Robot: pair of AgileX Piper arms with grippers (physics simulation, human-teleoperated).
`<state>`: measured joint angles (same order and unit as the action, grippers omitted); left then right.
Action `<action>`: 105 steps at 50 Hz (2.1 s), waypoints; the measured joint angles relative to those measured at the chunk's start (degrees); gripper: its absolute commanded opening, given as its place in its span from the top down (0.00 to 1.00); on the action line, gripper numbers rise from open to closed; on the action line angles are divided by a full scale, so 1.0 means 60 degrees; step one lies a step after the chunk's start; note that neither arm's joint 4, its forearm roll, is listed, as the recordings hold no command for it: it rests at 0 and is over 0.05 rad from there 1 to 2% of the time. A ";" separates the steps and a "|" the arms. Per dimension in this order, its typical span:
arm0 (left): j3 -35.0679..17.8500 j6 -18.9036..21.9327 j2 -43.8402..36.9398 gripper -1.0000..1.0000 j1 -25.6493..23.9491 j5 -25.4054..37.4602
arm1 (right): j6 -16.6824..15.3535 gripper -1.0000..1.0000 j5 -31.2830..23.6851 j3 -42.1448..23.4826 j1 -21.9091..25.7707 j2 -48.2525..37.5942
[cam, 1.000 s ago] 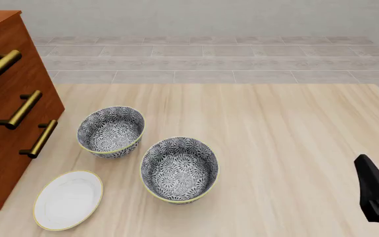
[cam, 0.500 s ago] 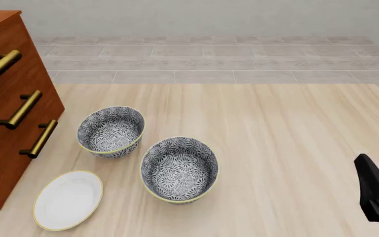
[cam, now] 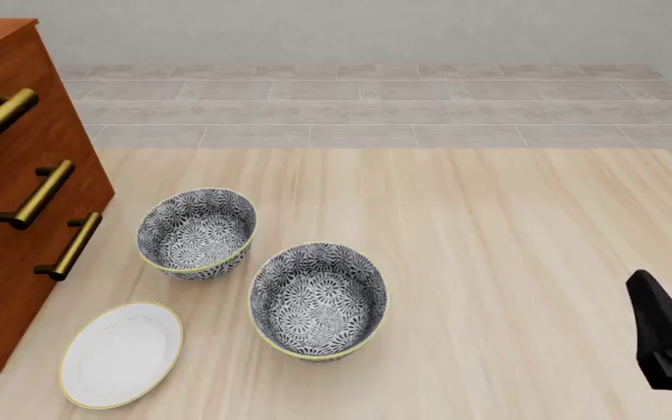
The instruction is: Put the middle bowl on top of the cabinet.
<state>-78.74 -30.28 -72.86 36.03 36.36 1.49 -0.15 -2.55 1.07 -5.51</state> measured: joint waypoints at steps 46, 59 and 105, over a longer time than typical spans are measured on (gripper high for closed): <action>0.0749 -0.0161 0.0129 1.00 0.0377 -0.0734 | -0.0013 0.00 0.0067 -0.0005 -0.0017 -0.0092; 0.0772 -0.0077 0.0072 1.00 0.0412 -0.0831 | -0.0015 0.00 0.0179 -0.0021 -0.0023 -0.0208; 0.0453 0.0180 0.0232 0.00 0.0503 -0.0322 | -0.0001 0.00 0.0014 -0.0052 -0.0013 -0.0044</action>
<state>-76.02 -29.21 -71.46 39.04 34.43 1.49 -0.07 -2.86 0.99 -5.77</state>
